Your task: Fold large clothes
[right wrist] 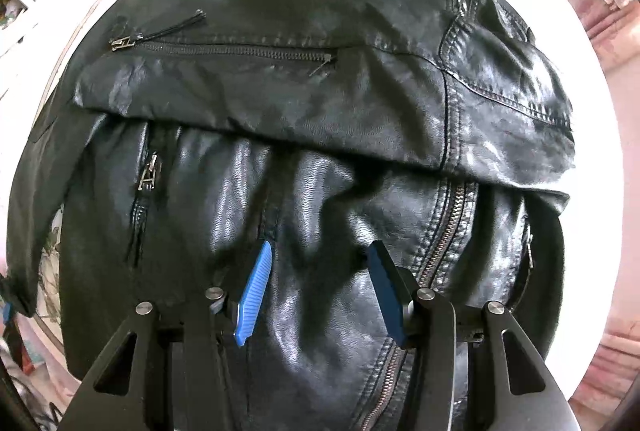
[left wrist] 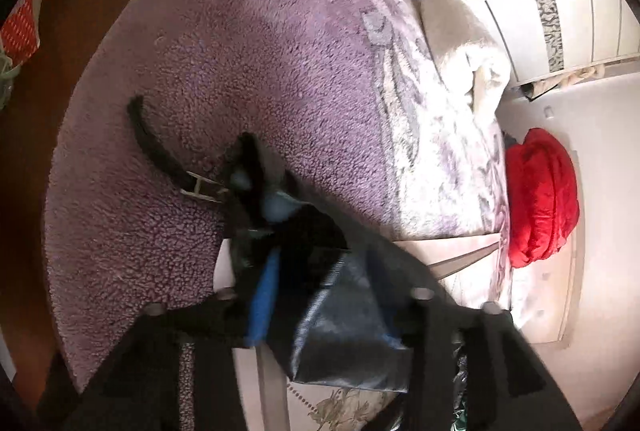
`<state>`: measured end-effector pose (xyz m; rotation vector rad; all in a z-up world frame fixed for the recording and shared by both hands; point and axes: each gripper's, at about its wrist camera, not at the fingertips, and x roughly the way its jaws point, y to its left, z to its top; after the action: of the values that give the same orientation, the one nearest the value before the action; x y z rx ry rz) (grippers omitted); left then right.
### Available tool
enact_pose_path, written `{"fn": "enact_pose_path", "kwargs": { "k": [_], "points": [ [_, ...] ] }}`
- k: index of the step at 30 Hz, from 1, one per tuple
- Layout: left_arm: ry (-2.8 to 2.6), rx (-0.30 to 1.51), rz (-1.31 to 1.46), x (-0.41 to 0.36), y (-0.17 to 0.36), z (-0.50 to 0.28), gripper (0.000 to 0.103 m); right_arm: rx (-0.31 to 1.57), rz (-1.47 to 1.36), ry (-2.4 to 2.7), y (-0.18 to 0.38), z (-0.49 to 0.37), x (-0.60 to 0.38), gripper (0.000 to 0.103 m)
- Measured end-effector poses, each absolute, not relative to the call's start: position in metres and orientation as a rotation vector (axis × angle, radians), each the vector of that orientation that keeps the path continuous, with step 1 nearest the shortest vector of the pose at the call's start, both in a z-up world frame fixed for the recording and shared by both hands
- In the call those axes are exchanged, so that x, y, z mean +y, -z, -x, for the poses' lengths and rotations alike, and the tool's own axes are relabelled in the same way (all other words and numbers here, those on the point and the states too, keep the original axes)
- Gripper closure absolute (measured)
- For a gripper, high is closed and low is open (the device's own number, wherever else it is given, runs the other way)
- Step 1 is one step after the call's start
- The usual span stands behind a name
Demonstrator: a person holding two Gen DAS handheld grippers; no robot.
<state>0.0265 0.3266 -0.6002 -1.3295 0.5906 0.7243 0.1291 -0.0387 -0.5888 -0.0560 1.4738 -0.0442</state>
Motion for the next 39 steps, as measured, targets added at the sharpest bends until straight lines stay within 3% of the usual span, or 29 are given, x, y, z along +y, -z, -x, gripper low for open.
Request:
{"fn": "enact_pose_path", "kwargs": {
  "k": [7, 16, 17, 18, 19, 24, 28, 34, 39],
  "points": [
    [-0.751, 0.754, 1.258, 0.299, 0.6, -0.026, 0.05, 1.498, 0.058, 0.069, 0.596, -0.135, -0.062, 0.05],
    [-0.896, 0.659, 1.155, 0.314, 0.597, -0.048, 0.053, 1.493, 0.092, 0.069, 0.616, -0.123, -0.058, 0.05],
    [-0.924, 0.673, 1.119, 0.317, 0.598, -0.055, 0.064, 1.489, 0.095, 0.067, 0.615, -0.122, -0.057, 0.05],
    [-0.949, 0.691, 1.086, 0.317, 0.598, -0.06, 0.088, 1.486, 0.1, 0.065, 0.614, -0.12, -0.056, 0.05],
    [-0.977, 0.707, 1.055, 0.319, 0.596, -0.064, 0.096, 1.486, 0.106, 0.063, 0.616, -0.12, -0.057, 0.05],
    [-1.019, 0.723, 0.898, 0.316, 0.551, -0.083, 0.098, 1.467, 0.168, 0.125, 0.608, -0.124, -0.049, 0.047],
    [-0.966, 0.753, 0.661, 0.297, 0.499, -0.117, 0.098, 1.388, 0.3, 0.233, 0.594, -0.142, -0.039, 0.017],
    [-0.794, 0.816, 0.279, 0.242, 0.44, -0.203, 0.098, 1.369, 0.296, 0.267, 0.59, -0.173, -0.034, 0.015],
    [-0.622, 0.833, 0.143, 0.187, 0.418, -0.265, 0.098, 1.382, 0.223, 0.279, 0.59, -0.197, -0.048, 0.015]
  ]
}}
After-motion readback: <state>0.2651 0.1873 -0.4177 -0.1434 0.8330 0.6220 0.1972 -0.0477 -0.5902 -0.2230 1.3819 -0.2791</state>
